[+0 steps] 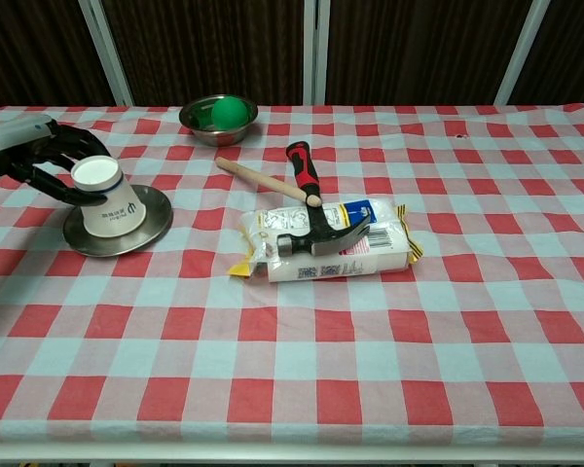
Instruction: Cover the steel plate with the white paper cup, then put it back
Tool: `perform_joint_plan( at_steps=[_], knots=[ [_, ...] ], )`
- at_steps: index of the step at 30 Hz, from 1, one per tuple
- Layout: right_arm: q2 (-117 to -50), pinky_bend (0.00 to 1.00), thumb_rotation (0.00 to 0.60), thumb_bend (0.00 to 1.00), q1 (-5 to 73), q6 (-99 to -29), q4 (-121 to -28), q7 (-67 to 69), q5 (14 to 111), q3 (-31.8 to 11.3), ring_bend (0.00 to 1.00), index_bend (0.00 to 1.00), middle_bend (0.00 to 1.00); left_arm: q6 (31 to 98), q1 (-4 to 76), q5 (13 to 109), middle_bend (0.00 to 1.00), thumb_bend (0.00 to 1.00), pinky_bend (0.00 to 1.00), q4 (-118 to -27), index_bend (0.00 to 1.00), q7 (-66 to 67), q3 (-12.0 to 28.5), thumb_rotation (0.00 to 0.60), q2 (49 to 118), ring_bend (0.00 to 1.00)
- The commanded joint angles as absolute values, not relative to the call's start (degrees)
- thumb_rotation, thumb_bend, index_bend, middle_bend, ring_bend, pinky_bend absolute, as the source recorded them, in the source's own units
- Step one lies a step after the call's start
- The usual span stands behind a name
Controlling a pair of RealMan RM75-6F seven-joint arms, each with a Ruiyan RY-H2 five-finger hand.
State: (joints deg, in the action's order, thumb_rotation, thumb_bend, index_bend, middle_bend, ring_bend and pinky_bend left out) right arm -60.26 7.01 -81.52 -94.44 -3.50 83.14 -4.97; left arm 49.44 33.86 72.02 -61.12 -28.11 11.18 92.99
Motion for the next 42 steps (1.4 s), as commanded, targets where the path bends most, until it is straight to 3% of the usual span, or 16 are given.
perform_joint_plan(
  at_steps=[1,11,20,31,42],
  knots=[
    [-60.2,0.21,0.6,0.15,7.0,-81.5,-94.4,-3.5,83.3,-4.9,0.04,0.07,0.22,49.4,33.7,71.1,0.4,0.25,0.25,-60.7,0.5,-27.2,11.7,0.6,93.5,0.25],
    [-60.3,0.21,0.6,0.15,7.0,-81.5,-94.4,-3.5,83.4,-4.8,0.04,0.07,0.22,50.7,32.8,75.3,0.4,0.25,0.24,-67.1,0.5,-28.1,9.0,0.6,90.8,0.25],
    [-60.4,0.21,0.6,0.15,7.1,-81.4,-94.4,-3.2,83.4,-4.8,0.04,0.07,0.22,49.6,33.5,69.6,0.4,0.25,0.24,-60.1,0.5,-26.0,12.2,0.6,94.5,0.25],
    [-60.3,0.21,0.6,0.15,7.3,-81.0,-94.3,-3.3,83.4,-4.8,0.04,0.07,0.22,52.2,31.8,74.9,0.39,0.25,0.24,-67.8,0.5,-27.8,9.1,0.6,91.5,0.24],
    [-60.5,0.21,0.6,0.15,7.6,-80.7,-94.2,-3.2,83.3,-4.8,0.04,0.07,0.22,50.3,33.0,69.5,0.39,0.25,0.24,-60.6,0.5,-26.1,12.3,0.6,94.9,0.23]
  ],
)
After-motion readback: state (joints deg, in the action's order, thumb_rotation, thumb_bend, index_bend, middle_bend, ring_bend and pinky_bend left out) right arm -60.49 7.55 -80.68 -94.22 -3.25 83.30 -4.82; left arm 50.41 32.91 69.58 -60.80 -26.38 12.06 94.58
